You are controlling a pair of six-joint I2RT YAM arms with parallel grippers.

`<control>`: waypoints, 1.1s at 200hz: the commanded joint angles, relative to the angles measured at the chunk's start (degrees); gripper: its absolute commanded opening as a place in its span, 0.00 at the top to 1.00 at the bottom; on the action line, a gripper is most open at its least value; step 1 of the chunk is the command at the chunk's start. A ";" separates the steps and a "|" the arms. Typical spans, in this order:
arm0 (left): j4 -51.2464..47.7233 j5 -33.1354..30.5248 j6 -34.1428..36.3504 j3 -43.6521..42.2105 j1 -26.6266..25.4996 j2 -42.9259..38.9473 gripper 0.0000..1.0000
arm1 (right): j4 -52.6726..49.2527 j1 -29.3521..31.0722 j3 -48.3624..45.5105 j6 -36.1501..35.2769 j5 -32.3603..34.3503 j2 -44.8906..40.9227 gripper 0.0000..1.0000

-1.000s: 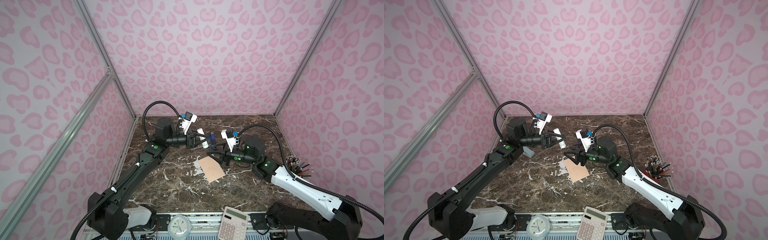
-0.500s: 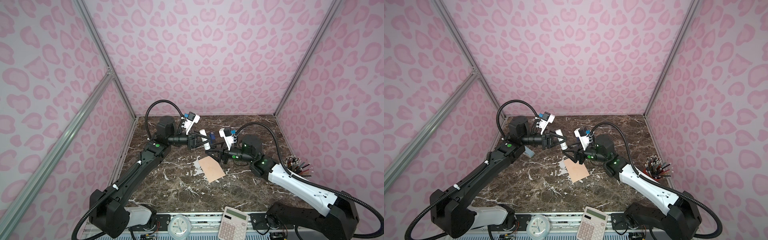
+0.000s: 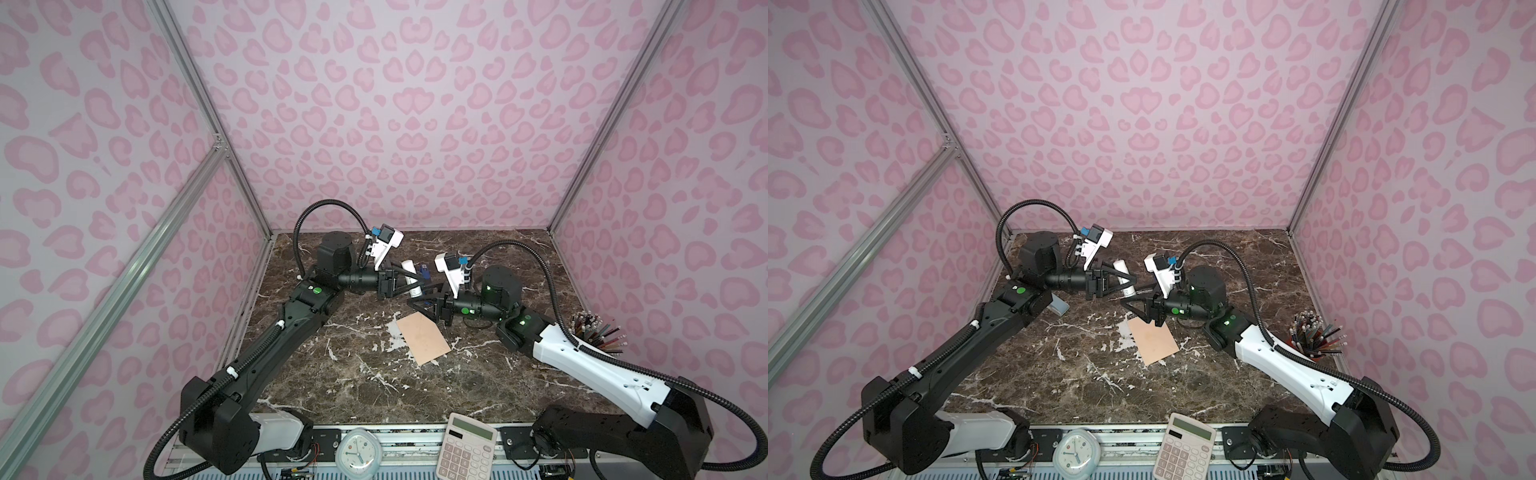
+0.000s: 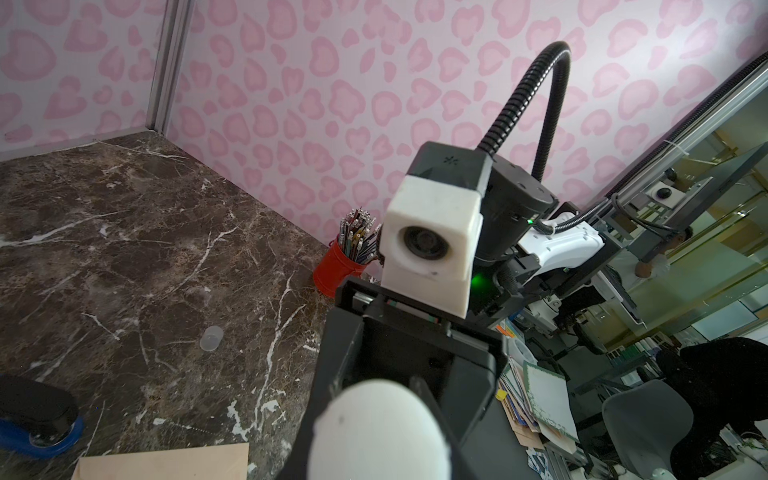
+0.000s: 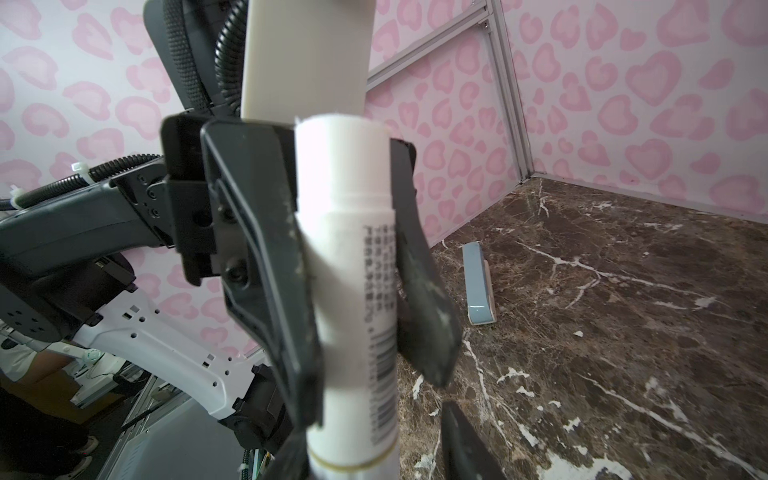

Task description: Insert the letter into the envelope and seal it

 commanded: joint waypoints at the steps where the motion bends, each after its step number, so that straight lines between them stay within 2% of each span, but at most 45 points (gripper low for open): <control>1: -1.04 0.52 1.42 0.89 0.00 0.19 0.91 | 0.88 0.00 0.29 0.27 -1.08 -0.75 0.60; 44: -2.42 -0.42 2.53 1.94 -0.09 1.06 0.92 | -2.21 0.04 -0.39 -0.79 -1.20 -2.73 0.81; 114: -2.78 -2.11 2.36 2.78 -0.86 1.95 0.94 | -1.25 1.64 0.29 -1.19 1.53 -1.41 0.91; 138: -3.78 -6.75 1.83 2.99 -0.97 2.10 0.97 | -0.41 3.82 -0.15 -1.45 9.90 -1.55 0.91; 183: -5.89 -21.25 2.63 2.13 -1.75 1.60 0.97 | 0.76 9.55 -0.03 -3.57 29.01 -1.67 0.94; 220: -7.71 -30.80 4.71 1.92 -2.55 1.25 0.96 | -2.02 14.44 2.91 -6.04 41.06 -0.31 0.95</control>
